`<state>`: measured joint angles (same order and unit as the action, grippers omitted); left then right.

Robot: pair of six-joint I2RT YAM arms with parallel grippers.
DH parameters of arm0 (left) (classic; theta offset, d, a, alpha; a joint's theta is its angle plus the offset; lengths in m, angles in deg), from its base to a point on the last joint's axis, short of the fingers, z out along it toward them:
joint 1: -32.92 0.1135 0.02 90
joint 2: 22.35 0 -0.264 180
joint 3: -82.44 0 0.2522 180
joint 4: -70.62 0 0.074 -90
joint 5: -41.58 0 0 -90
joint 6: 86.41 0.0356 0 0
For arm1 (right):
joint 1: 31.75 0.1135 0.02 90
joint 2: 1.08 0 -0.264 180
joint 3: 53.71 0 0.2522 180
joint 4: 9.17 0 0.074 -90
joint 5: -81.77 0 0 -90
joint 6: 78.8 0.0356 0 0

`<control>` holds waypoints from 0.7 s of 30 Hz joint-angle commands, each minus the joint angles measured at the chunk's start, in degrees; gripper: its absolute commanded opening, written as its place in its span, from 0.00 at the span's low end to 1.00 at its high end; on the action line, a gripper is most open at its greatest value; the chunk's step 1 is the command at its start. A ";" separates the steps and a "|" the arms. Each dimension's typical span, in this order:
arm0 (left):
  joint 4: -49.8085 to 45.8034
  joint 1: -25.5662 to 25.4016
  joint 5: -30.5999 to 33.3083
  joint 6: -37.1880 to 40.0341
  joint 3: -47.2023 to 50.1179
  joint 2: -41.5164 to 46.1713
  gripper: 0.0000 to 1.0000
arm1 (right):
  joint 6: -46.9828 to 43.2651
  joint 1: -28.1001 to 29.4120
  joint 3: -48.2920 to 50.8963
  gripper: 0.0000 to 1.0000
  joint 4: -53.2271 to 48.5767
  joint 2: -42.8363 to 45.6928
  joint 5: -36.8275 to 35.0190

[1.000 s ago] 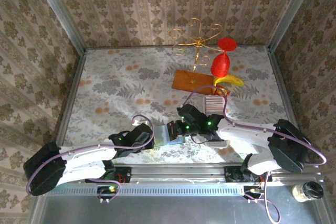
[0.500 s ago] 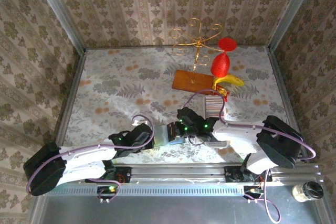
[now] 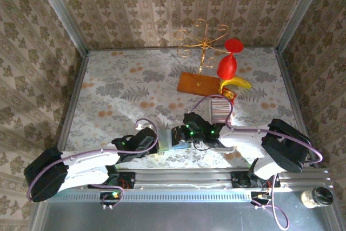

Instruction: Put the credit cards into the card holder

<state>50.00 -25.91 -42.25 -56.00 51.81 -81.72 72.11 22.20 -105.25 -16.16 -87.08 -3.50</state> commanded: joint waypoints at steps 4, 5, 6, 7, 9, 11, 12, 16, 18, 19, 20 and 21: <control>-0.27 -0.14 -0.09 -0.97 1.70 1.01 0.00 | 2.46 0.45 1.04 0.00 3.19 -1.32 -0.60; -0.27 -0.08 -0.06 -1.02 1.75 1.01 0.00 | 2.62 0.45 1.04 0.00 3.22 -1.21 -0.60; -0.27 -0.11 -0.06 -1.03 1.75 1.01 0.00 | 2.66 0.45 1.13 0.00 3.34 -1.04 -0.73; -0.26 -0.12 -0.01 -1.05 1.75 1.01 0.00 | 2.66 0.47 1.21 0.00 3.30 -0.85 -0.84; -0.27 -0.18 -0.06 -1.13 1.75 1.01 0.00 | 2.44 0.45 1.09 0.00 2.74 -0.67 -0.86; -0.26 -0.15 -0.02 -1.05 1.75 1.01 0.00 | 2.41 0.45 1.03 0.00 1.79 -0.71 -1.01; -0.23 -0.15 -0.09 -1.06 1.75 1.02 0.00 | 2.38 0.45 1.12 0.00 1.87 -0.82 -1.04; 0.25 -0.23 0.00 -1.21 1.87 0.77 0.00 | 2.55 0.45 1.13 0.00 1.59 -1.45 -0.73; 0.26 -0.23 -0.05 -1.25 1.79 0.58 0.00 | 2.65 0.45 1.13 0.00 1.76 -1.54 -0.45; 0.30 -0.28 -0.05 -1.23 1.75 0.41 0.00 | 2.69 0.54 1.06 0.00 1.84 -1.64 -0.22; 0.35 -0.34 -0.06 -1.23 1.75 0.36 0.00 | 2.70 0.54 1.04 0.00 1.76 -1.70 -0.07; 0.35 -0.33 -0.08 -1.23 1.70 0.31 0.00 | 2.72 0.54 1.02 0.00 1.76 -1.63 0.01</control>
<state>50.73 -25.91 -42.25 -56.44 52.45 -81.11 74.25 22.29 -104.98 -14.09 -87.84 -3.44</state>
